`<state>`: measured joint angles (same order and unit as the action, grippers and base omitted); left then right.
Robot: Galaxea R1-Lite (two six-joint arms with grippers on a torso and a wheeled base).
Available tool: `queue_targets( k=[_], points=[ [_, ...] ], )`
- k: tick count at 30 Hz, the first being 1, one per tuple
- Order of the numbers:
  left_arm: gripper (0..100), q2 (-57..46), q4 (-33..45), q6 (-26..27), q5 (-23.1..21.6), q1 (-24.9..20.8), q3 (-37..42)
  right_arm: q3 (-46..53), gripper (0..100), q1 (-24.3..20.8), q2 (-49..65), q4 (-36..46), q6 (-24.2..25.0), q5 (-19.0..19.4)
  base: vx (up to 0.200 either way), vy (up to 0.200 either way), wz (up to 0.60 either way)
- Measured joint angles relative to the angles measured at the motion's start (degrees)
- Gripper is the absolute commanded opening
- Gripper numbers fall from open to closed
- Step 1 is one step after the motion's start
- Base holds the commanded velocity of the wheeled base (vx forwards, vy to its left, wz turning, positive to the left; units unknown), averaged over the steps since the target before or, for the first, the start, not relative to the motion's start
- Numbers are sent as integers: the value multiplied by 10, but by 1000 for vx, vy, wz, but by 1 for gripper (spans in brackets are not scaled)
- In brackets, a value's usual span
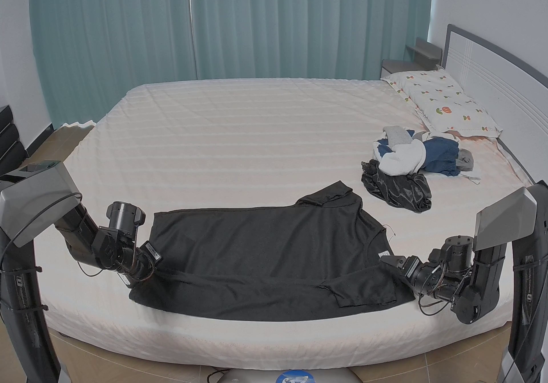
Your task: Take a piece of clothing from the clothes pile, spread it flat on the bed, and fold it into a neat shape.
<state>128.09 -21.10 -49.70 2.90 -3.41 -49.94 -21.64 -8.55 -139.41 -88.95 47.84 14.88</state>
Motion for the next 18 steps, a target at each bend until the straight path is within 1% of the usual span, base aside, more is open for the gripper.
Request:
queue_targets(
  k=[5, 12, 14, 18],
  points=[
    [0, 2, 0, -2, -3, 4, 0, -16, 100, 3, 1, 0, -17, 1, 0, 0, 0],
    [0, 2, -1, -2, -4, 5, 1, -36, 100, 0, 2, 2, -98, 3, 0, 0, 0],
    [0, 3, -1, -2, -4, 5, 2, -42, 100, -1, 4, 18, -115, 3, 0, 0, 0],
    [0, 3, -1, -2, -4, 4, 2, -60, 100, -2, 7, 67, -132, 5, 0, 0, 0]
  ],
)
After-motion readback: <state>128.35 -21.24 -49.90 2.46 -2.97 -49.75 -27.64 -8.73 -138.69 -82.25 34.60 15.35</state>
